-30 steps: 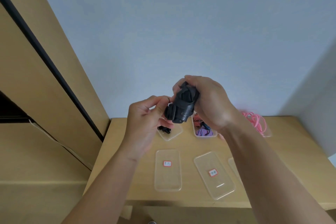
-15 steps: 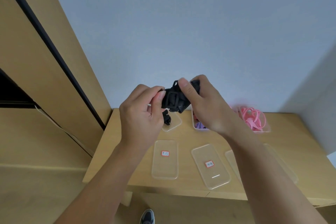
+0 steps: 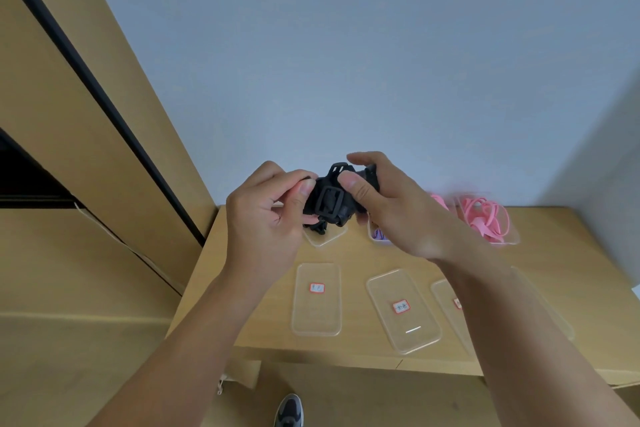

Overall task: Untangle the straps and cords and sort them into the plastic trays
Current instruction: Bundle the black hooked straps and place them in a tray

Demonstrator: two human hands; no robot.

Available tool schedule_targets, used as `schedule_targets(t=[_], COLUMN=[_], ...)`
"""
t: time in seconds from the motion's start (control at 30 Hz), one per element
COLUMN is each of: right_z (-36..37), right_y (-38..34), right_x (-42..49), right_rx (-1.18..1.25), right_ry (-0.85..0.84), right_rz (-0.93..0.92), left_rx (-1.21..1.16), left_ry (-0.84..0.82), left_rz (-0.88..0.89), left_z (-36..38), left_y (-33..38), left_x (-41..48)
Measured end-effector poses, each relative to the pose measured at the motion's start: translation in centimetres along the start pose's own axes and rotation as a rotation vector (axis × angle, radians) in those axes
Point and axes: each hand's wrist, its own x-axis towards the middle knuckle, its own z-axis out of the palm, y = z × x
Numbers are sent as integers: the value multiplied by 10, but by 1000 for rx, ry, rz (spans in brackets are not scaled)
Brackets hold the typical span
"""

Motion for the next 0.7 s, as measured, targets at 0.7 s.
schedule_targets(t=[0.7], right_z=[0], right_y=[20], right_x=[-10], right_rx=[-358], right_ry=[-161], right_rz=[-152], left_rx=[139], left_ry=[-227], left_rz=[-189], left_z=[-1], left_y=[0], left_x=[10])
